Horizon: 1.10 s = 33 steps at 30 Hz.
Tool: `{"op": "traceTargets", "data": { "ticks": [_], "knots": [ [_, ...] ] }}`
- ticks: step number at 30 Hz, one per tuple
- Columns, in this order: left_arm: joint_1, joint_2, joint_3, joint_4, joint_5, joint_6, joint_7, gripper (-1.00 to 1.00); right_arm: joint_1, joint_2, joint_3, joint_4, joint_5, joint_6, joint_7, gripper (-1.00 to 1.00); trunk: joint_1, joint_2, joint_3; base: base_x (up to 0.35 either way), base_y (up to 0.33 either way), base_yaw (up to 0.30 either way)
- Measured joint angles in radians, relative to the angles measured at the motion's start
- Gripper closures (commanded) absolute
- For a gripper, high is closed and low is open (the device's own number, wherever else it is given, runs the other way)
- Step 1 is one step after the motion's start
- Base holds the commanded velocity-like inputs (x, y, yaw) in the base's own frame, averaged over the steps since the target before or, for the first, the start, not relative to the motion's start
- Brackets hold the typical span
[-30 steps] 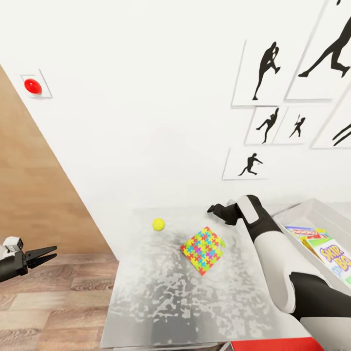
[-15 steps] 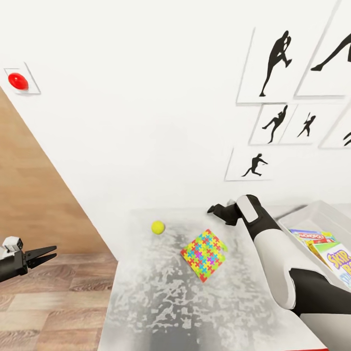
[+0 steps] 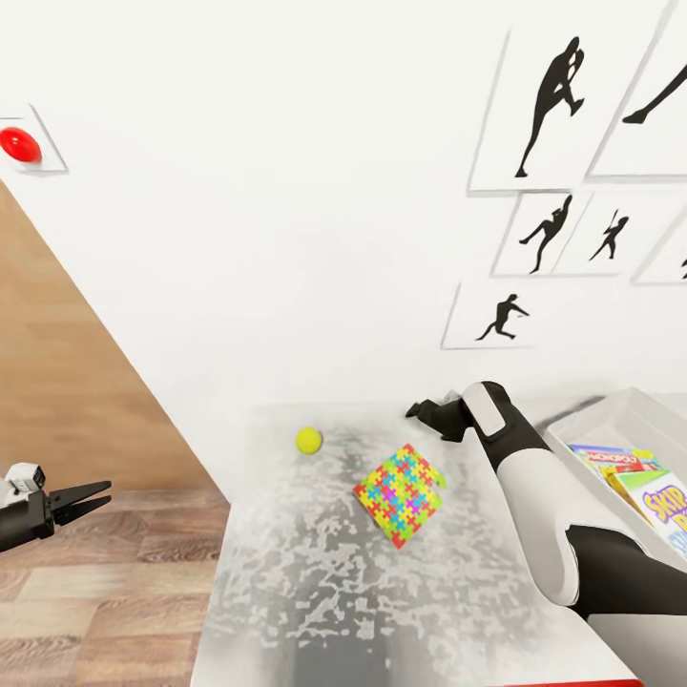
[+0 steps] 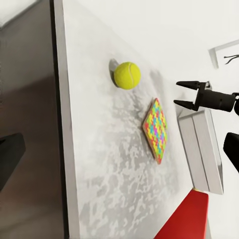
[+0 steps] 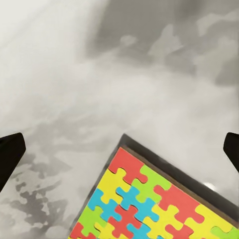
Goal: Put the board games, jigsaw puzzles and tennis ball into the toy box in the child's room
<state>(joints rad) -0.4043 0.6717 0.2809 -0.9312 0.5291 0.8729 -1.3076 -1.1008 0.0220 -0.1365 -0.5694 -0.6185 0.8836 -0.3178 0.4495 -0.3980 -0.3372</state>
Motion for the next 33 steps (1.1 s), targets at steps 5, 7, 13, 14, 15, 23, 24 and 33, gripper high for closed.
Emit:
{"op": "traceTargets", "data": {
  "ticks": [5, 7, 13, 14, 15, 23, 24, 33],
  "knots": [
    [0.000, 0.000, 0.000, 0.000, 0.000, 0.000, 0.000, -1.00, 0.000, 0.000, 0.000, 0.000, 0.000, -0.001, 0.000, -1.00, 0.000, 0.000, -0.008, 0.000, 0.000, 0.000],
    [0.000, 0.000, 0.000, 0.000, 0.000, 0.000, 0.000, -1.00, 0.000, 0.000, 0.000, 0.000, 0.000, -0.001, 0.000, -1.00, 0.000, 0.000, -0.011, 0.000, 0.000, 0.000],
    [0.000, 0.000, 0.000, 0.000, -0.001, 0.000, 0.000, -1.00, 0.000, 0.000, 0.000, 0.000, 0.001, 0.000, 0.000, -1.00, 0.000, 0.000, -0.021, 0.000, 0.000, 0.000],
    [0.000, 0.000, 0.000, 0.000, -0.001, 0.000, 0.000, -1.00, 0.000, 0.000, 0.000, 0.000, 0.001, 0.001, 0.000, -1.00, 0.000, 0.000, -0.023, 0.000, 0.000, 0.000],
    [0.000, 0.000, 0.000, 0.000, -0.001, 0.000, 0.000, -1.00, 0.000, 0.000, 0.000, 0.000, 0.001, 0.001, 0.000, -1.00, 0.000, 0.000, -0.025, 0.000, 0.000, 0.000],
    [0.000, 0.001, 0.000, 0.000, -0.001, 0.000, 0.000, -1.00, 0.000, 0.001, 0.000, 0.000, 0.000, 0.001, 0.000, -1.00, 0.000, 0.000, -0.038, 0.000, 0.000, 0.000],
    [0.000, 0.001, 0.000, 0.000, -0.002, 0.000, 0.000, -1.00, 0.000, 0.001, 0.000, 0.000, 0.000, 0.001, 0.000, -1.00, 0.000, 0.000, -0.039, 0.000, 0.000, 0.000],
    [0.000, 0.001, 0.000, 0.000, -0.002, 0.000, 0.000, -1.00, 0.000, 0.001, 0.000, 0.000, 0.001, 0.001, 0.000, -1.00, 0.000, 0.000, -0.054, 0.000, 0.000, 0.000]
  ]
}}
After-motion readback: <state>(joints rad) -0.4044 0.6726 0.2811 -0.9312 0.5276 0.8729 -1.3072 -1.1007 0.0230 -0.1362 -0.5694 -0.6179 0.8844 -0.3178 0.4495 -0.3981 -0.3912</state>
